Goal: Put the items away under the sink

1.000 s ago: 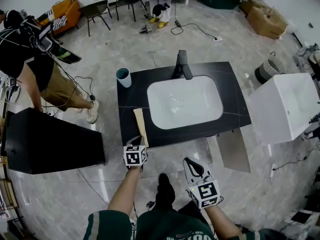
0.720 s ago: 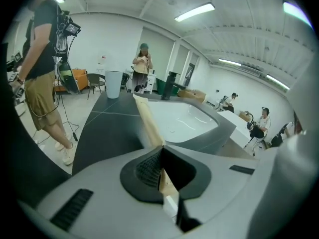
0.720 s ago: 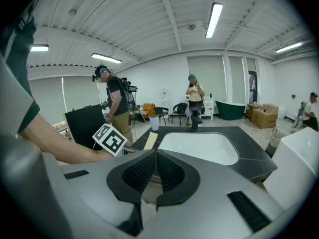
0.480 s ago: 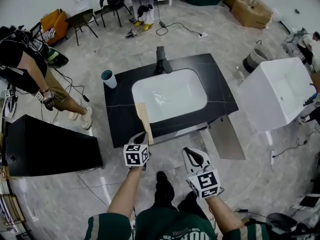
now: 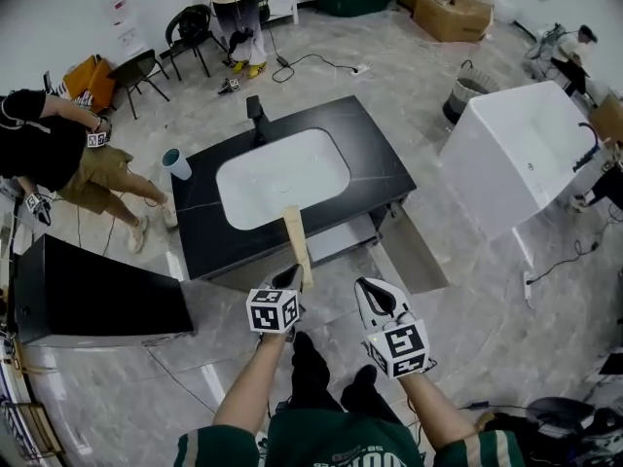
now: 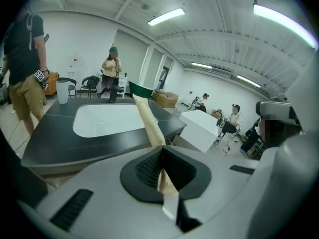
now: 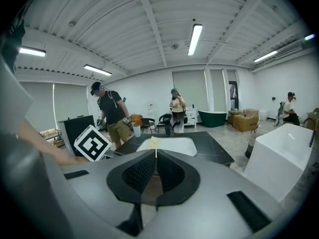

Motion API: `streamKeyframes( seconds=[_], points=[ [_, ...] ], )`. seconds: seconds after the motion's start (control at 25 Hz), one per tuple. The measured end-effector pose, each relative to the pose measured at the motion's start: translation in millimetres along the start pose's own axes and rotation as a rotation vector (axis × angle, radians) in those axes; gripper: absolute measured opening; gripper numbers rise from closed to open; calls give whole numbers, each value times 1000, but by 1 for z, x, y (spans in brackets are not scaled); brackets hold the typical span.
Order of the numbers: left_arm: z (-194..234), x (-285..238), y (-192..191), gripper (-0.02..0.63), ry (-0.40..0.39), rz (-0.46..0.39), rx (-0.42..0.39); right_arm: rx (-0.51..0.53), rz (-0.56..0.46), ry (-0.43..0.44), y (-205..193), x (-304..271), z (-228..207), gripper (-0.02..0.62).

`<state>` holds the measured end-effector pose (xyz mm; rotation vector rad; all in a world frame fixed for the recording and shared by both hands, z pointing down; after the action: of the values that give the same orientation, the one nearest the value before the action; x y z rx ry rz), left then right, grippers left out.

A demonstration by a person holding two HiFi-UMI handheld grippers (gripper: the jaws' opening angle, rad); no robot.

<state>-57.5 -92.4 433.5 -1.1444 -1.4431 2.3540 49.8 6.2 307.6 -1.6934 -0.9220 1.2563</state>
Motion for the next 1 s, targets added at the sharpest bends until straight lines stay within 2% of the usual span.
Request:
streamKeyframes(
  seconds=[0.28, 0.48, 0.72, 1.0],
  points=[
    [-111, -18, -40, 11, -64, 11, 9, -13, -21, -31, -41, 70, -59, 43],
    [-152, -44, -82, 11, -104, 73, 5, -27, -19, -51, -71, 89, -92, 43],
    [-159, -107, -128, 11, -165, 118, -23, -11, -39, -70, -113, 64, -128, 43],
    [-115, -217, -180, 11, -166, 50, -71, 16, -95, -38, -199, -25, -180, 43]
  ],
)
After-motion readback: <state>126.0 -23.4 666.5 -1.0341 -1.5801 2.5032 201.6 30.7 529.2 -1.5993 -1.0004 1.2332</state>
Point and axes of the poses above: the fingertips, and each gripper's own axes: x backward along the fingers, z to its left, y out of its top, the point moved 1 cm from there along x, backward along the fingers, and after that the axes turned 6 degrees about -x, right-handed, at the moved point
